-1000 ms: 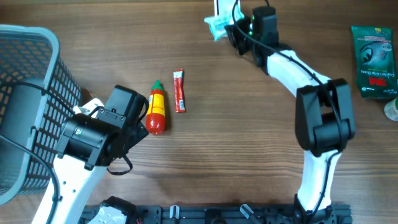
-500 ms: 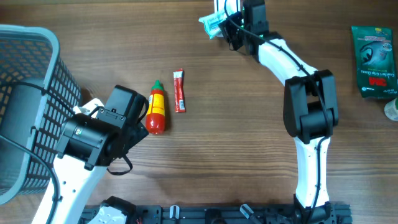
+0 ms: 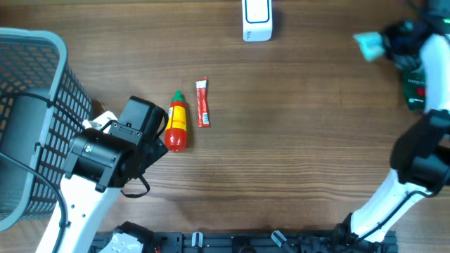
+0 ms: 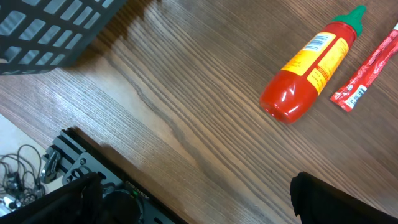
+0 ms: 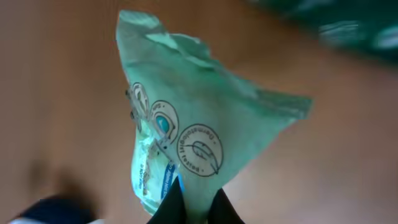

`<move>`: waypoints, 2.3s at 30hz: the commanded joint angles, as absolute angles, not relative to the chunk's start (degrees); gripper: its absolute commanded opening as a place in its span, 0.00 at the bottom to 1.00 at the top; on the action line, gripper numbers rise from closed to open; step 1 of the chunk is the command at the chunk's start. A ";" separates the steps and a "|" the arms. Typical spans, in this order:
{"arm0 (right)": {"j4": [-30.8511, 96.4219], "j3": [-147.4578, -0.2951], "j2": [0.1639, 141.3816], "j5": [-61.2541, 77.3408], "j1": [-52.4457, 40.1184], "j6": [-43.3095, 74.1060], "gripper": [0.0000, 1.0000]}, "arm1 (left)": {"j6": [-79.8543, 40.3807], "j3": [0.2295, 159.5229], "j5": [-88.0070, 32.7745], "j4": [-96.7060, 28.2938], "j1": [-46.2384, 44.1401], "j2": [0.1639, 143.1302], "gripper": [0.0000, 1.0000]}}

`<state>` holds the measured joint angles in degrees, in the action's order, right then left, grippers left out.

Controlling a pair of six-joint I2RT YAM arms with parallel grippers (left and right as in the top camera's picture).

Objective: Scan the item barcode
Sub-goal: 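Carry the pouch to the right edge and release it, then reach the right gripper to the red snack stick and grasp it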

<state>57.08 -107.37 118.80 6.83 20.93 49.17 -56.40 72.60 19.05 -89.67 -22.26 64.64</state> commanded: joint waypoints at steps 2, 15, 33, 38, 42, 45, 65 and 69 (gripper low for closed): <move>64.55 -104.81 118.67 -7.55 26.00 38.15 0.05 | -55.90 72.77 20.21 -89.62 -22.50 64.18 1.00; 66.24 -95.33 118.02 -10.74 29.89 45.47 0.62 | -55.90 72.77 20.21 -89.65 -22.50 64.18 1.00; 48.62 -95.13 111.02 22.72 -12.32 28.58 0.82 | -55.90 72.77 20.21 -89.65 -22.50 64.18 1.00; 35.11 -95.13 111.28 15.40 -25.91 28.51 0.84 | -55.90 72.77 20.21 -89.62 -22.50 64.18 1.00; 29.98 -95.13 114.30 1.98 -33.12 28.42 0.80 | -55.90 72.77 20.21 -89.65 -22.50 64.18 1.00; 25.08 -95.13 118.96 -1.91 -35.77 28.42 0.76 | -55.90 72.77 20.21 -89.65 -22.50 64.18 1.00; 15.44 -95.13 134.15 12.99 -35.83 23.24 0.63 | -55.90 72.77 20.21 -89.65 -22.50 64.18 1.00; 17.43 -95.13 135.83 12.99 -35.83 22.48 0.49 | -55.90 72.77 20.21 -89.62 -22.50 64.18 1.00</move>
<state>15.90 -95.31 132.79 11.60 -35.81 23.90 -56.40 72.60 19.05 -89.65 -22.26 64.64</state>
